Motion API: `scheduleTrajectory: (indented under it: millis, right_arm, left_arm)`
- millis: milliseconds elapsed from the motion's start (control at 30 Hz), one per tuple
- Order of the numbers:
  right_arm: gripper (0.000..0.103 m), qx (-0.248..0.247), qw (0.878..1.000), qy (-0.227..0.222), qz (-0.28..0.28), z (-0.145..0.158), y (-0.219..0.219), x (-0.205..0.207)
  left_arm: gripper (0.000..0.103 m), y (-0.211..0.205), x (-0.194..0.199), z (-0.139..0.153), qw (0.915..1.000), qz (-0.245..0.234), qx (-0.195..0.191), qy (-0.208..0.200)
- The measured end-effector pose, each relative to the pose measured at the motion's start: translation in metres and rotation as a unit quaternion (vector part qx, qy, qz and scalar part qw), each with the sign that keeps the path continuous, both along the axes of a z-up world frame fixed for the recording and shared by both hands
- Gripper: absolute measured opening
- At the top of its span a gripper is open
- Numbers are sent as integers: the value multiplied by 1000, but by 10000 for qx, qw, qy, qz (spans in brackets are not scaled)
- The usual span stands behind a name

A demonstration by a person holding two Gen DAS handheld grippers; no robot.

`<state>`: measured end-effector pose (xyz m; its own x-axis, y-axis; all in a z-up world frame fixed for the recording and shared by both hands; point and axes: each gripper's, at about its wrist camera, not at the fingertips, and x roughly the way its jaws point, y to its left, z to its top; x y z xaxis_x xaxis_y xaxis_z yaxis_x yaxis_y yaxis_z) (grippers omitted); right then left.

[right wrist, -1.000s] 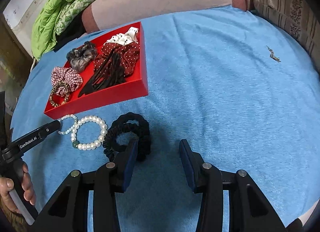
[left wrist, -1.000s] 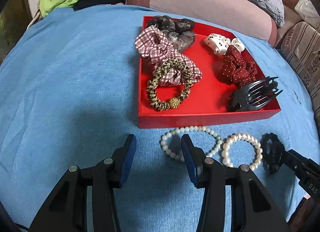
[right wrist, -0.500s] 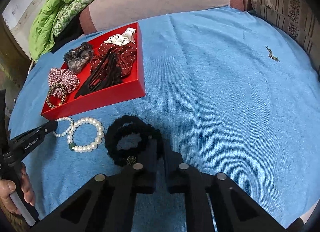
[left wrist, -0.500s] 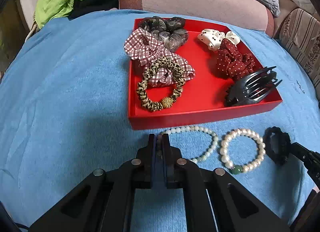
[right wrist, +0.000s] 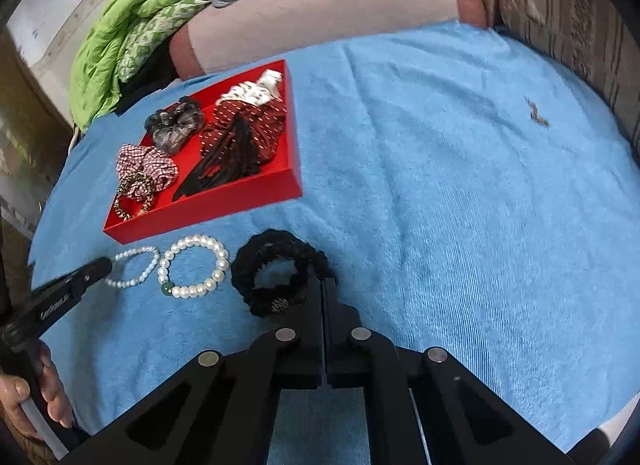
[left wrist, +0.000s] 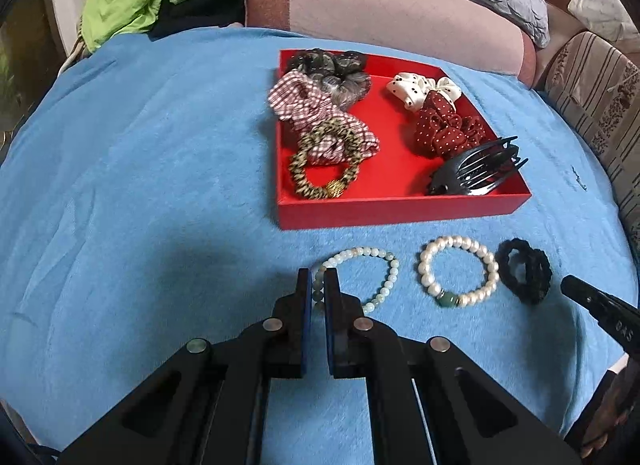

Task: Organize jewelry
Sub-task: 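Grasp the pale green bead bracelet with the left tool while the right tool grasps the black hair tie, then lift the bead bracelet with the left tool while the right tool lifts the black hair tie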

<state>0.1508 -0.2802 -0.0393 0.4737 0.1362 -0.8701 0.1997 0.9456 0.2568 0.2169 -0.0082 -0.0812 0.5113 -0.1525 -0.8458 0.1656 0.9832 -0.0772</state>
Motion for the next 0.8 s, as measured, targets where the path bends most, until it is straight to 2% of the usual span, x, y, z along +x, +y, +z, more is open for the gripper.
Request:
scheduleTrajectory:
  millis: [100,167,200,233,267,567,600,700,800]
  right_arm:
    - [8,122,9998,117,-103,-6,-8,0]
    - [22,177,9997,130,-116,-9,-10,1]
    - [34,216,9996,117,-117,-10,-10,1]
    - [41,252,9996,76,-116,-10,-10,2]
    - [41,243,9996,48,-115,-10,-9,3]
    - [40,-85,10000,27,3,-19,0,17]
    - [35,-99,10000,4,6,-20,0,17]
    - [10,-79,10000,-18,42,-21,0,17]
    - [8,17,10000,-42,62,-18,-3,15]
  left_arm:
    - [5,8,-4,-3,10000,59,-19,44]
    - [6,11,-4,-8,9999,92,-4,82]
    - [6,13,-2,-12,9998,122,-6,135]
    - [6,14,-1,-14,9997,143,-23,174]
    - [6,15,0,-16,9996,164,-44,208]
    - [6,11,6,-24,9997,162,-81,165]
    - [6,11,7,-25,9997,163,-85,155]
    - [6,6,7,-25,9998,118,46,125]
    - [6,5,5,-23,9998,86,12,169]
